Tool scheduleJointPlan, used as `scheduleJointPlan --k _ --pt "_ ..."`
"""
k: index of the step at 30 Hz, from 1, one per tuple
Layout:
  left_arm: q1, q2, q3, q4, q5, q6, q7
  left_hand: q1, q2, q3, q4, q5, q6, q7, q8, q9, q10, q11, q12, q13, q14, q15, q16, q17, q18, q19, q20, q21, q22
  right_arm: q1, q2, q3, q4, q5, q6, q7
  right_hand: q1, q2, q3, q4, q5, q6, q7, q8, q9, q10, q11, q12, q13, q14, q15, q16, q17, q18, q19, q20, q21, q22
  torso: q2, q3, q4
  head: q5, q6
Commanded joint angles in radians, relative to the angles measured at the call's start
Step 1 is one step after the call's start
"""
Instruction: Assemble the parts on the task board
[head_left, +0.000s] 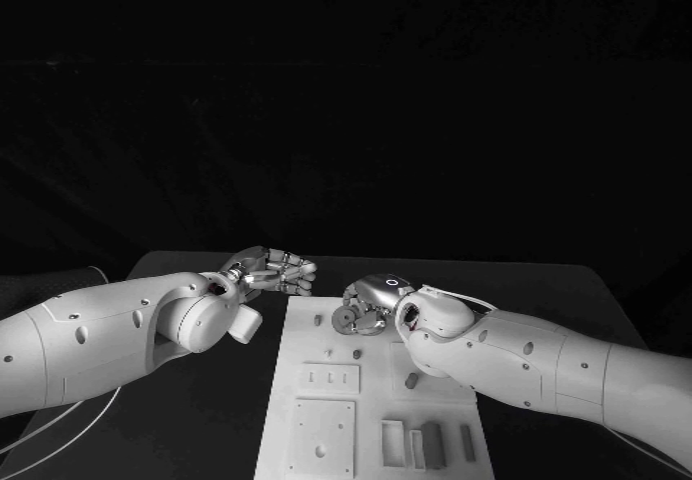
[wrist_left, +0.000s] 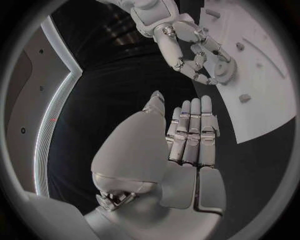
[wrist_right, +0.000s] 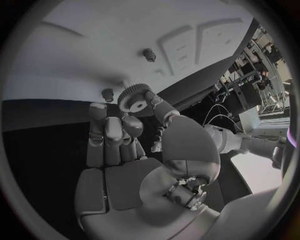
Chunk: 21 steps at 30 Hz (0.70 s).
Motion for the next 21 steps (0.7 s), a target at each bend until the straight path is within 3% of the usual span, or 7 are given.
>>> scheduleJointPlan --k 1,12,21 --pt "0.001 0.002 0.001 0.001 0.002 -0.001 0.010 -0.007 0.006 -0.006 0.002 0.001 -0.005 0.010 -0.003 -0.001 0.007 0.002 -0.006 0.001 0.001 0.004 -0.007 0.002 0.014 -0.003 0.006 -0.007 0.001 0.000 0.004 -0.002 -0.004 -0.051 0.023 -0.022 0.000 -0.002 0.004 0.001 -0.002 0.075 0.005 0.020 0.022 0.003 -0.004 -0.004 -0.001 0.006 -0.001 0.002 -0.001 0.045 0.003 -0.002 0.006 0.018 -0.001 0.0010 -0.0009 0.001 -0.001" --pt "0.001 0.009 0.001 -0.002 0.002 0.002 0.011 -0.009 0.006 -0.007 0.002 0.001 -0.005 0.011 -0.004 -0.001 0.007 0.003 -0.006 0.001 0.001 0.004 -0.008 0.002 0.014 -0.003 0.006 -0.007 0.001 -0.002 0.017 -0.012 -0.021 -0.085 0.010 -0.036 0.001 -0.006 0.008 0.002 -0.002 0.076 0.005 0.020 0.022 0.003 -0.004 -0.004 -0.001 0.007 -0.001 0.002 -0.001 0.045 0.004 -0.003 0.006 0.018 0.000 0.0007 -0.0006 0.005 -0.001" --pt "0.001 0.009 0.001 -0.004 0.002 0.001 0.011 -0.009 0.006 -0.007 0.002 0.001 -0.005 0.011 -0.004 -0.001 0.006 0.003 -0.007 0.001 0.000 0.004 -0.008 0.003 0.014 -0.003 0.006 -0.007 0.001 -0.004 0.019 -0.013 -0.029 -0.091 -0.002 -0.038 0.001 -0.009 0.011 0.004 -0.001 0.076 0.005 0.019 0.021 0.005 -0.005 -0.005 -0.002 0.009 -0.001 0.002 0.000 0.045 0.005 -0.003 0.006 0.018 0.000 0.0007 -0.0006 0.005 -0.001"
